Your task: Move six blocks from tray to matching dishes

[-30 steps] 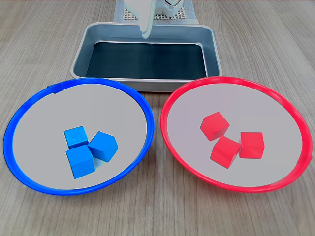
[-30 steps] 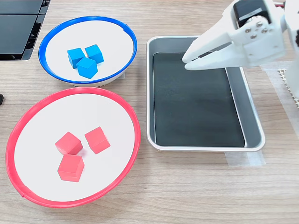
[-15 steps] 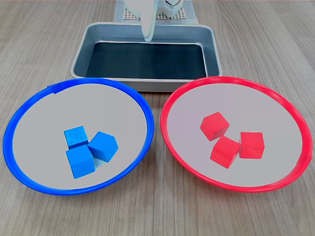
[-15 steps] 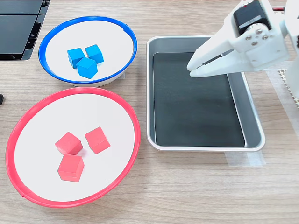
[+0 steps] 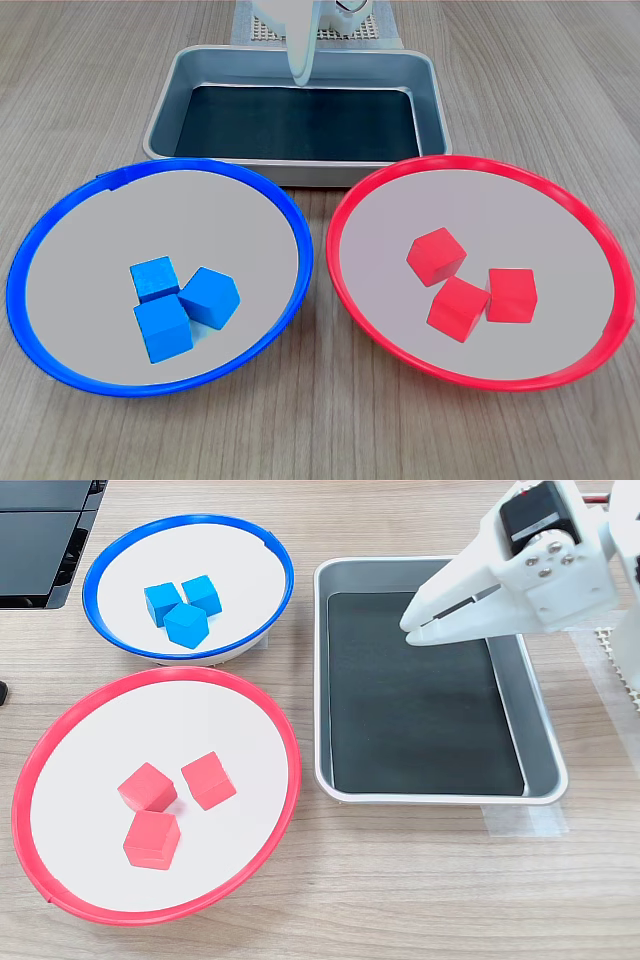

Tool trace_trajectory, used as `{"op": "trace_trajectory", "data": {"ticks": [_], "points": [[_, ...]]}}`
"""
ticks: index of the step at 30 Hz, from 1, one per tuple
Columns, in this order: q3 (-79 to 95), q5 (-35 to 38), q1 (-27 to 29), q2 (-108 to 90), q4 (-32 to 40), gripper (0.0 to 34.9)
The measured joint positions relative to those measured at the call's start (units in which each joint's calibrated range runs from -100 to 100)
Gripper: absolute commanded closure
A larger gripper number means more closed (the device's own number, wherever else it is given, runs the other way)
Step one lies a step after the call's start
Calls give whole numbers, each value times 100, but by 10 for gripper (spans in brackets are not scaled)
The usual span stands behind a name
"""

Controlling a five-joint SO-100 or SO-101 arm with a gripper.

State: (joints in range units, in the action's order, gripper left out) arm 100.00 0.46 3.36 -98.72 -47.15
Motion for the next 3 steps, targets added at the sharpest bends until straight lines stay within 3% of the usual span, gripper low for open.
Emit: {"op": "trace_trajectory", "data": {"ticks": [3], "points": [[0,0,0,0,0,346]]}}
